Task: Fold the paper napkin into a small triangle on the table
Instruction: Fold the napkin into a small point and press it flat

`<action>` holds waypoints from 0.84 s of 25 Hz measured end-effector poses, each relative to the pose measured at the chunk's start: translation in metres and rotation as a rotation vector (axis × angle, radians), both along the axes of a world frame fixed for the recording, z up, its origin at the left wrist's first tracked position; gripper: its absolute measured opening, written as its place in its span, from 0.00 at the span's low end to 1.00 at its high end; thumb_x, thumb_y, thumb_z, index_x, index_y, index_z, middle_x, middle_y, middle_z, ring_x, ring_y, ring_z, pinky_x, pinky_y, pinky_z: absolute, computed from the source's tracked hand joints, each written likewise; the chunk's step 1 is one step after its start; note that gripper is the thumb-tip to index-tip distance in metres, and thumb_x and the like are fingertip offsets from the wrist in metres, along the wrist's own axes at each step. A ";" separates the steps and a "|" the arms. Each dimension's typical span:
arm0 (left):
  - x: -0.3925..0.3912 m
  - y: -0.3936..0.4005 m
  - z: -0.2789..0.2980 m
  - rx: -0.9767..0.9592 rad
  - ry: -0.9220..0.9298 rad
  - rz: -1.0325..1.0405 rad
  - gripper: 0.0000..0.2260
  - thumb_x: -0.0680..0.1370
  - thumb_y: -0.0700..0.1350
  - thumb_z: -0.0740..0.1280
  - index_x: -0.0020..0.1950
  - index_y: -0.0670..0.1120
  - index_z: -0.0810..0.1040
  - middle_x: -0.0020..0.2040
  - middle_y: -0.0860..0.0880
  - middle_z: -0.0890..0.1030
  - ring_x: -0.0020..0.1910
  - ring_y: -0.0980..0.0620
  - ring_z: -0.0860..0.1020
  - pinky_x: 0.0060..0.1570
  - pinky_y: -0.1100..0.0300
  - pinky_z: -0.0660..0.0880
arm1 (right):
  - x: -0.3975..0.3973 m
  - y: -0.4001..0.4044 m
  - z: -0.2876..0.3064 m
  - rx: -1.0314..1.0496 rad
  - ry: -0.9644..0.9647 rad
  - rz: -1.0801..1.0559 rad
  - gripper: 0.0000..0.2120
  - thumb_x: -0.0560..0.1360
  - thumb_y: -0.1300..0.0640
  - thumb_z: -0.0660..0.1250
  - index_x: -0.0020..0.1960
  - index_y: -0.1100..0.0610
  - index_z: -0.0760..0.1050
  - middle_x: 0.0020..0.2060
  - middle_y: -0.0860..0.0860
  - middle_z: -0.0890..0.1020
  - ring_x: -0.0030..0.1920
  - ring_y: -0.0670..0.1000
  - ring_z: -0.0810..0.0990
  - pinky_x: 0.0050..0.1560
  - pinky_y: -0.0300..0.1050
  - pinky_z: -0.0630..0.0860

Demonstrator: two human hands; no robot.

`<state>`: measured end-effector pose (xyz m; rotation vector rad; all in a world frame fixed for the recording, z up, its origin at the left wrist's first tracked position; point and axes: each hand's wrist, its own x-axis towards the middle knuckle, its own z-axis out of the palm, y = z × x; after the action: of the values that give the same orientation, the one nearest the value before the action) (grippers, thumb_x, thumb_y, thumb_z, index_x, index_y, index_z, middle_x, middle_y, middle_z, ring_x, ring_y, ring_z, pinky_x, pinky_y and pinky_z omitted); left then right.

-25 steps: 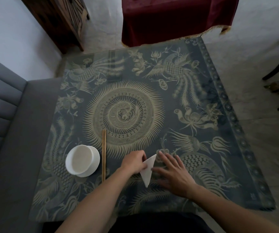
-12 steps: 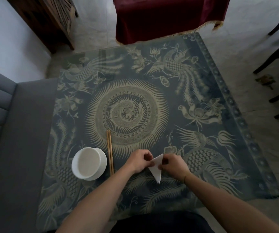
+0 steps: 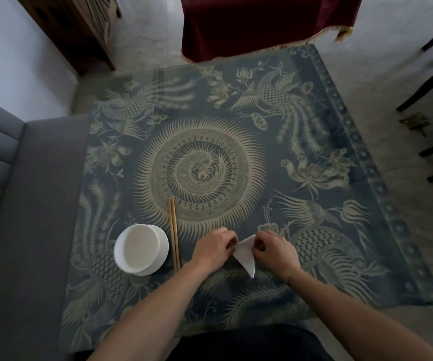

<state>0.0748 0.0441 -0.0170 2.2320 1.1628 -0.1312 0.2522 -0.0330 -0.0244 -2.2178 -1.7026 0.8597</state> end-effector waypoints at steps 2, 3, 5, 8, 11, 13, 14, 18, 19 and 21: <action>0.004 -0.002 0.002 0.064 -0.006 -0.048 0.02 0.78 0.47 0.66 0.49 0.50 0.75 0.46 0.52 0.76 0.45 0.50 0.77 0.41 0.52 0.77 | 0.006 -0.002 0.003 0.058 -0.080 0.075 0.05 0.75 0.52 0.65 0.45 0.54 0.73 0.43 0.49 0.77 0.40 0.54 0.78 0.35 0.50 0.74; 0.005 -0.003 0.002 0.099 -0.004 -0.076 0.02 0.78 0.46 0.66 0.49 0.50 0.75 0.46 0.51 0.76 0.43 0.49 0.77 0.39 0.51 0.77 | 0.008 -0.004 0.005 0.095 -0.116 0.130 0.05 0.75 0.53 0.65 0.46 0.54 0.74 0.43 0.49 0.77 0.40 0.53 0.78 0.33 0.51 0.75; 0.005 -0.006 0.002 0.139 0.011 -0.116 0.01 0.79 0.45 0.64 0.50 0.49 0.74 0.46 0.50 0.75 0.40 0.47 0.77 0.35 0.52 0.76 | 0.009 -0.010 0.007 0.186 -0.143 0.228 0.04 0.73 0.55 0.69 0.46 0.55 0.76 0.41 0.50 0.77 0.38 0.53 0.78 0.28 0.51 0.74; 0.004 -0.008 0.002 0.152 0.026 -0.133 0.02 0.80 0.44 0.63 0.51 0.49 0.74 0.47 0.50 0.75 0.39 0.45 0.78 0.34 0.51 0.76 | 0.008 -0.017 0.007 0.276 -0.122 0.303 0.07 0.70 0.58 0.74 0.44 0.56 0.77 0.39 0.52 0.78 0.36 0.54 0.78 0.22 0.49 0.72; 0.003 -0.008 0.003 0.171 0.035 -0.175 0.04 0.80 0.44 0.62 0.53 0.48 0.76 0.49 0.49 0.76 0.40 0.45 0.78 0.36 0.50 0.77 | 0.008 -0.020 0.003 0.301 -0.137 0.341 0.07 0.70 0.59 0.75 0.45 0.55 0.78 0.39 0.51 0.78 0.36 0.54 0.78 0.21 0.50 0.72; 0.000 -0.010 0.002 0.187 0.029 -0.200 0.06 0.80 0.44 0.62 0.54 0.47 0.77 0.49 0.48 0.76 0.40 0.45 0.78 0.36 0.50 0.77 | 0.010 -0.022 0.000 0.306 -0.146 0.347 0.07 0.70 0.59 0.74 0.46 0.55 0.78 0.40 0.51 0.78 0.36 0.53 0.78 0.21 0.50 0.71; -0.001 -0.012 0.001 0.192 0.025 -0.204 0.06 0.80 0.44 0.61 0.54 0.47 0.77 0.49 0.48 0.77 0.40 0.46 0.78 0.36 0.51 0.76 | 0.011 -0.023 -0.002 0.310 -0.150 0.364 0.07 0.71 0.59 0.73 0.47 0.55 0.78 0.41 0.51 0.78 0.37 0.53 0.78 0.21 0.50 0.71; -0.007 -0.015 -0.002 0.197 0.013 -0.193 0.07 0.80 0.46 0.62 0.56 0.48 0.77 0.50 0.49 0.76 0.43 0.48 0.78 0.37 0.53 0.76 | 0.014 -0.031 -0.006 0.334 -0.148 0.455 0.11 0.69 0.59 0.75 0.51 0.54 0.79 0.45 0.51 0.80 0.40 0.53 0.79 0.22 0.49 0.73; -0.008 -0.015 -0.002 0.203 0.008 -0.199 0.07 0.80 0.46 0.62 0.56 0.49 0.77 0.50 0.50 0.76 0.43 0.49 0.78 0.36 0.54 0.76 | 0.015 -0.031 -0.006 0.338 -0.140 0.459 0.12 0.68 0.60 0.75 0.51 0.54 0.79 0.46 0.51 0.80 0.41 0.53 0.79 0.21 0.49 0.73; -0.009 -0.014 -0.004 0.204 -0.007 -0.210 0.07 0.80 0.48 0.64 0.55 0.49 0.77 0.50 0.50 0.76 0.43 0.50 0.78 0.36 0.56 0.74 | 0.016 -0.032 -0.006 0.341 -0.129 0.456 0.12 0.68 0.59 0.76 0.51 0.55 0.79 0.46 0.52 0.80 0.41 0.53 0.79 0.21 0.49 0.73</action>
<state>0.0657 0.0297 -0.0209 2.5299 0.9732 -0.0927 0.2686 -0.0652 -0.0300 -1.7232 -2.2680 0.4628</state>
